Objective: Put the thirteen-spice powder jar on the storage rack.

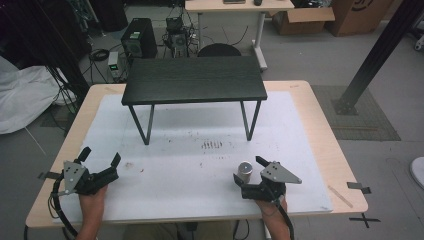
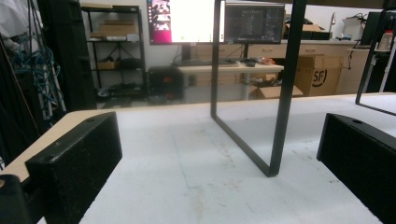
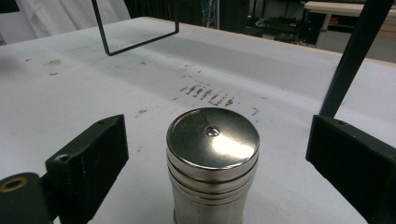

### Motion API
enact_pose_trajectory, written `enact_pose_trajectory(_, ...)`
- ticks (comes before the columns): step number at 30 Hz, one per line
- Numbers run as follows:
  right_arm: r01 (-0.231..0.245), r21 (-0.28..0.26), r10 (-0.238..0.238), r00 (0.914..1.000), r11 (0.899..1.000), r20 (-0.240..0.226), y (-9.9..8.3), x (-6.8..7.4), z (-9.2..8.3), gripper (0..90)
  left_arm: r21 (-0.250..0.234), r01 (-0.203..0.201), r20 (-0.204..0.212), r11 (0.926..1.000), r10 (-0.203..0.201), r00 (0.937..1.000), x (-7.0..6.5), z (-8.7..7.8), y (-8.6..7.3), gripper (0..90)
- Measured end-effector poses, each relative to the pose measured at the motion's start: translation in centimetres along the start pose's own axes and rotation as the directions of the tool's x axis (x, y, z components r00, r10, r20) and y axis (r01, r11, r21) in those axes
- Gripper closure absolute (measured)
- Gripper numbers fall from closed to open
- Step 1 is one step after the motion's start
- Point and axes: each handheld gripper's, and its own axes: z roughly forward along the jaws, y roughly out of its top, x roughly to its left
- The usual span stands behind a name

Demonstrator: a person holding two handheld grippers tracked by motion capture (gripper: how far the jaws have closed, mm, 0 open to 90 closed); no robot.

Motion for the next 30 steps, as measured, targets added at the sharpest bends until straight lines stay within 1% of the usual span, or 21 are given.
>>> enact_pose_trajectory(3, -0.008, 0.003, 0.008, 1.0, 1.0, -0.004, -0.14, 0.02, 0.2, 7.1, 0.0, 0.0, 0.0, 1.0, 0.0, 1.0, 0.01, 0.0, 0.01, 0.5)
enact_pose_trajectory(4, -0.022, 0.01, 0.023, 0.9996, 1.0, -0.016, -0.3, 0.01, 0.36, 9.3, 0.0, 0.0, 0.0, 1.0, 0.0, 1.0, 0.01, -0.01, 0.0, 0.4)
enact_pose_trajectory(9, -0.03, 0.021, 0.031, 0.9991, 0.999, -0.029, -0.68, 0.08, 0.7, 12.0, -0.002, 0.001, 0.0, 1.0, -0.001, 1.0, 0.02, -0.01, 0.0, 0.4)
enact_pose_trajectory(11, -0.033, 0.016, 0.033, 0.9989, 0.999, -0.032, -0.66, 0.08, 0.7, 13.3, -0.001, 0.0, 0.001, 1.0, 0.0, 1.0, 0.02, -0.01, 0.0, 0.4)
enact_pose_trajectory(12, -0.036, 0.017, 0.037, 0.9987, 0.999, -0.035, -0.67, 0.05, 0.69, 15.9, -0.002, 0.001, 0.0, 1.0, -0.001, 1.0, 0.01, -0.02, 0.0, 0.4)
enact_pose_trajectory(15, -0.041, 0.017, 0.041, 0.9984, 0.999, -0.039, -0.69, -0.01, 0.71, 18.3, -0.002, 0.001, 0.0, 1.0, -0.001, 1.0, 0.02, -0.02, 0.0, 0.4)
enact_pose_trajectory(16, -0.052, 0.016, 0.053, 0.9977, 0.999, -0.042, -0.7, -0.14, 0.69, 20.7, -0.002, 0.002, 0.0, 1.0, -0.002, 1.0, 0.02, -0.02, -0.01, 0.4)
enact_pose_trajectory(17, -0.052, 0.016, 0.053, 0.9977, 0.999, -0.042, -0.7, -0.14, 0.69, 20.7, -0.002, 0.002, 0.0, 1.0, -0.002, 1.0, 0.02, -0.02, -0.01, 0.4)
enact_pose_trajectory(18, -0.066, 0.01, 0.067, 0.9966, 0.998, -0.049, -0.73, -0.3, 0.63, 24.4, -0.003, 0.002, 0.0, 1.0, -0.002, 1.0, 0.02, -0.02, -0.01, 0.4)
enact_pose_trajectory(20, -0.07, 0.007, 0.071, 0.9961, 0.998, -0.052, -0.75, -0.35, 0.6, 25.7, -0.004, 0.003, 0.0, 1.0, -0.003, 1.0, 0.02, -0.03, -0.01, 0.4)
enact_pose_trajectory(21, -0.072, 0.004, 0.072, 0.9959, 0.997, -0.056, -0.76, -0.38, 0.58, 27.5, -0.004, 0.002, 0.0, 1.0, -0.002, 1.0, 0.02, -0.03, -0.01, 0.5)
enact_pose_trajectory(22, -0.069, 0.001, 0.069, 0.9959, 0.998, -0.06, -0.78, -0.36, 0.54, 31.7, -0.004, 0.003, 0.0, 1.0, -0.003, 1.0, 0.03, -0.03, -0.01, 0.4)
enact_pose_trajectory(24, -0.067, 0.001, 0.067, 0.9959, 0.998, -0.06, -0.78, -0.34, 0.54, 32.9, -0.003, 0.002, 0.0, 1.0, -0.002, 1.0, 0.02, -0.03, -0.01, 0.4)
enact_pose_trajectory(26, -0.063, 0.003, 0.063, 0.996, 0.998, -0.063, -0.77, -0.31, 0.56, 37.3, -0.004, 0.003, 0.0, 1.0, -0.003, 1.0, 0.02, -0.03, -0.01, 0.4)
enact_pose_trajectory(27, -0.063, 0.003, 0.063, 0.996, 0.998, -0.063, -0.77, -0.31, 0.56, 37.3, -0.004, 0.002, 0.0, 1.0, -0.002, 1.0, 0.02, -0.03, -0.01, 0.4)
enact_pose_trajectory(30, -0.061, 0.003, 0.061, 0.9958, 0.998, -0.068, -0.78, -0.31, 0.55, 42.7, -0.004, 0.003, 0.0, 1.0, -0.003, 1.0, 0.03, -0.04, -0.01, 0.4)
